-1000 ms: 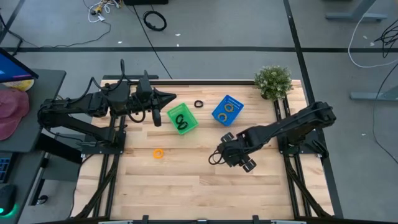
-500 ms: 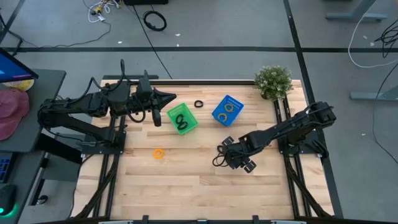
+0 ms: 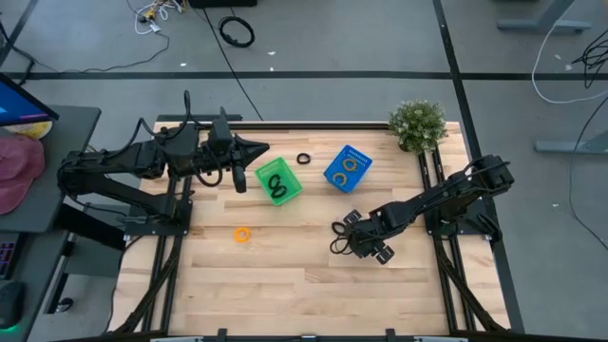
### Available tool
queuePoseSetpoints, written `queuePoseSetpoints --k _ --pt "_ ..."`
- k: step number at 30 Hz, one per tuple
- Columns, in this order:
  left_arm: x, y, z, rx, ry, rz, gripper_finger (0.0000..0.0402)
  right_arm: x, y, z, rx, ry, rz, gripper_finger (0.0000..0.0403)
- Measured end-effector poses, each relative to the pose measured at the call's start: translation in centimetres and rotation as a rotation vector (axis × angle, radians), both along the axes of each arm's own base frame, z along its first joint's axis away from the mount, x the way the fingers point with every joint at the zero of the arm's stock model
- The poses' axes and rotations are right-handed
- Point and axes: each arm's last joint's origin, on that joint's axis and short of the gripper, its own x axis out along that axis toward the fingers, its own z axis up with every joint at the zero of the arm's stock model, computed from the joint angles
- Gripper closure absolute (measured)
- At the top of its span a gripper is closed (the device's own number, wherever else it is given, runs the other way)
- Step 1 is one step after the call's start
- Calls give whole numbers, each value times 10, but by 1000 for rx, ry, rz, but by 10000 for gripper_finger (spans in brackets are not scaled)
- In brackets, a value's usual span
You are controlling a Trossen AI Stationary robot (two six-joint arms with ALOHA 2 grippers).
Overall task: Sort spring keychains
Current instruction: Put the yellow spring keychain into the blue bin
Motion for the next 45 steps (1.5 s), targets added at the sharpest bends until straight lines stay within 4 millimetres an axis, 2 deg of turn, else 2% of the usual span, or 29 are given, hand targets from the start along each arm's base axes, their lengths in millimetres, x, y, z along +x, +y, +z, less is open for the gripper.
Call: queuePoseSetpoints --k 4,13,15,21,26,31,36,41,43,45 --pt "0 0 0 -12 -4 1 385 -1 0 -1 6 2 -24 232" --pt "0 0 0 -19 -7 2 385 1 -1 0 -13 -17 -80 382" --pt "0 0 0 -19 -7 2 385 3 -1 1 -15 -17 -90 394" --pt "0 0 0 -19 -7 3 385 9 1 11 -32 -24 -99 396" --pt "0 0 0 -17 -7 2 385 16 3 28 -38 3 -126 401" --pt "0 0 0 -14 -5 2 385 27 6 67 -42 32 -144 402" --pt "0 0 0 -13 -5 2 385 38 11 131 15 41 -183 402" --pt "0 0 0 -13 -5 2 385 33 10 199 83 31 -301 403" --pt "0 0 0 -13 -4 2 385 31 9 217 98 9 -326 403" --pt "0 0 0 -13 -3 2 385 29 9 227 109 -6 -354 403"
